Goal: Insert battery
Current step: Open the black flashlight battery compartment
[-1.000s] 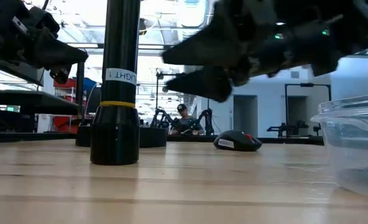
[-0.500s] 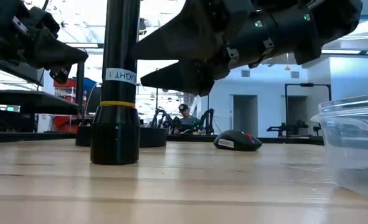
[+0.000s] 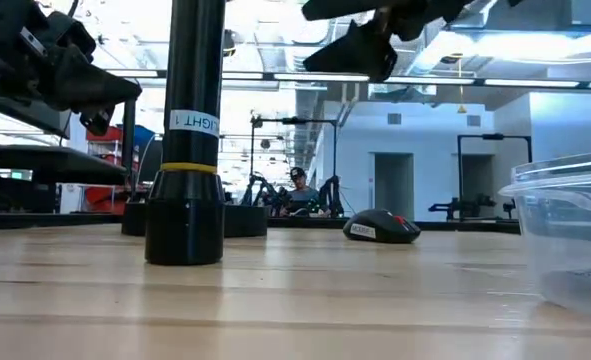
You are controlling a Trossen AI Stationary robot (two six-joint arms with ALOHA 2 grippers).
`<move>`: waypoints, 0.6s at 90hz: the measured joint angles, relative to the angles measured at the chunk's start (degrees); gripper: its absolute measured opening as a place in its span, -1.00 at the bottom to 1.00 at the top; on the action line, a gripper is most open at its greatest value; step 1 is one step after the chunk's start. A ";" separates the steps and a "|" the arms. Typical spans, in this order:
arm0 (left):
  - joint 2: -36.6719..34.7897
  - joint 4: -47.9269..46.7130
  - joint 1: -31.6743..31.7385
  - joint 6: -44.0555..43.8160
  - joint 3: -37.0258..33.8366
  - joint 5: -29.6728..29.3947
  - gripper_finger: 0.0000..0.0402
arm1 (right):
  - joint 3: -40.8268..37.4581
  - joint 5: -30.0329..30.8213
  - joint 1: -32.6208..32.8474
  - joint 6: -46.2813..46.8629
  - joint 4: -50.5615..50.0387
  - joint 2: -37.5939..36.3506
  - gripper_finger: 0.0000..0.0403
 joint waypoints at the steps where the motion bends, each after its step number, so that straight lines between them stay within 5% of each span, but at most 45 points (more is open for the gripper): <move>1: 0.00 0.00 0.00 0.00 0.00 0.00 -1.00 | 0.00 -0.28 0.11 0.08 -0.17 0.21 0.57; 28: 0.00 -0.04 0.00 0.02 0.00 -0.02 -1.00 | -0.11 -1.13 2.75 4.53 10.50 10.63 0.57; 54: 0.00 -0.09 0.00 0.02 0.00 -0.02 -1.00 | -0.11 -1.51 0.97 1.91 9.81 7.95 0.51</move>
